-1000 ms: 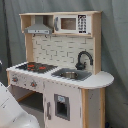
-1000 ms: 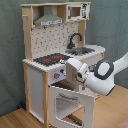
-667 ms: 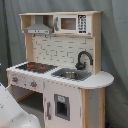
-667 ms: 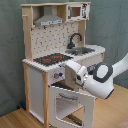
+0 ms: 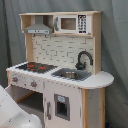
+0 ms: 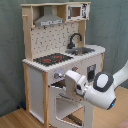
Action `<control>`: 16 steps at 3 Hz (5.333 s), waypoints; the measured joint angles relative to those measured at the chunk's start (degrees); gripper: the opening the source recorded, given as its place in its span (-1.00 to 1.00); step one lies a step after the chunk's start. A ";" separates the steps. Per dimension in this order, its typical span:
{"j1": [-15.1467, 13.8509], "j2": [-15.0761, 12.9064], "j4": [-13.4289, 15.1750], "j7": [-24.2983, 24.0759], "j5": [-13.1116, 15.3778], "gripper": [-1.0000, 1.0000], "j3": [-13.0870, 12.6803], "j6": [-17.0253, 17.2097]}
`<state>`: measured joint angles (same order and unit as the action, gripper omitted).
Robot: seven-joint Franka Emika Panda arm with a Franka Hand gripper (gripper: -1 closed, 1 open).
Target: Play with the kitchen
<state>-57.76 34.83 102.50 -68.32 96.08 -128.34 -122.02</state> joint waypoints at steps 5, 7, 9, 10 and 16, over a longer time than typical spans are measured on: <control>-4.50 7.16 -0.13 -4.97 -25.57 1.00 -6.37 -8.60; -7.97 12.83 -2.71 -6.16 -32.26 1.00 -11.03 -9.96; -7.99 13.07 -3.12 -6.01 -33.76 -1.00 -12.37 -9.89; -12.38 14.22 -2.71 -5.58 -34.51 -1.00 -12.42 -7.50; -18.08 6.63 17.33 -11.58 -32.85 -1.00 -6.92 3.69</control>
<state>-75.83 41.46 119.83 -79.90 63.23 -135.26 -118.34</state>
